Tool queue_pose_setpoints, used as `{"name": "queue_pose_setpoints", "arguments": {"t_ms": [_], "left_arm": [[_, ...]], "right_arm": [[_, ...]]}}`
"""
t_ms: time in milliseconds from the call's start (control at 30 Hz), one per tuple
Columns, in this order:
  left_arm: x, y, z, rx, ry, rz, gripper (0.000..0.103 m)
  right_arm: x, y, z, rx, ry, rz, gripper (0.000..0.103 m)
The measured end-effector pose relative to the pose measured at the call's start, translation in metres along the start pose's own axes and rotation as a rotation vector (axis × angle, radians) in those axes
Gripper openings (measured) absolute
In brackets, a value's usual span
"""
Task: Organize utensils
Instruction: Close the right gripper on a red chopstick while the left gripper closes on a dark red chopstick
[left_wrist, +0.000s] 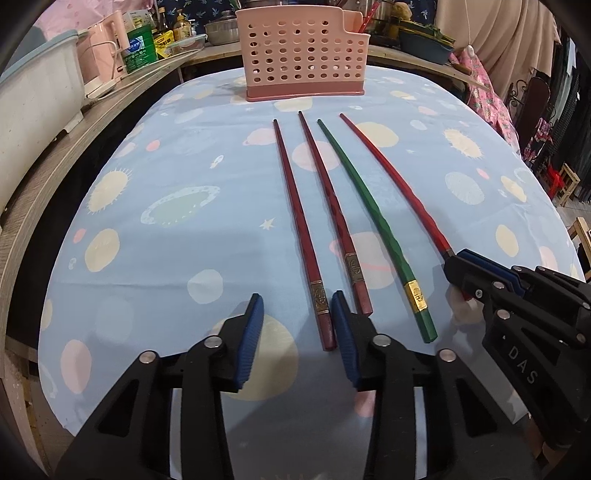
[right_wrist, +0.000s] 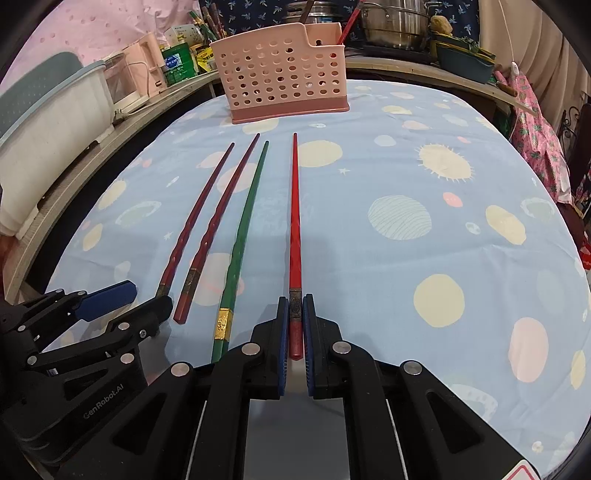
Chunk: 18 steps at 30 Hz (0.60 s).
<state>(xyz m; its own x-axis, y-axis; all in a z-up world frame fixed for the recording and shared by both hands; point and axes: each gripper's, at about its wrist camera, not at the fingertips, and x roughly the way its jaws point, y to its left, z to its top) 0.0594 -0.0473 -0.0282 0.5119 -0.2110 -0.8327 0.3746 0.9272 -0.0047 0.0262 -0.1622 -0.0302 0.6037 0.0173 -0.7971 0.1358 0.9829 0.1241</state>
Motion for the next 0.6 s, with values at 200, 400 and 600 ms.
{"name": "queue_pose_setpoints", "arguments": {"t_ms": [200, 400, 600], "left_arm": [[0.000, 0.003, 0.001, -0.012, 0.001, 0.003, 0.022], [0.001, 0.010, 0.003, -0.030, 0.006, -0.002, 0.009], [0.001, 0.012, 0.004, -0.039, 0.008, -0.010, 0.007]], "right_arm": [[0.000, 0.000, 0.000, 0.001, 0.000, 0.000, 0.007], [0.000, -0.001, 0.000, 0.001, 0.000, 0.000, 0.007], [0.000, -0.001, 0.000, 0.002, 0.000, 0.001, 0.007]]}}
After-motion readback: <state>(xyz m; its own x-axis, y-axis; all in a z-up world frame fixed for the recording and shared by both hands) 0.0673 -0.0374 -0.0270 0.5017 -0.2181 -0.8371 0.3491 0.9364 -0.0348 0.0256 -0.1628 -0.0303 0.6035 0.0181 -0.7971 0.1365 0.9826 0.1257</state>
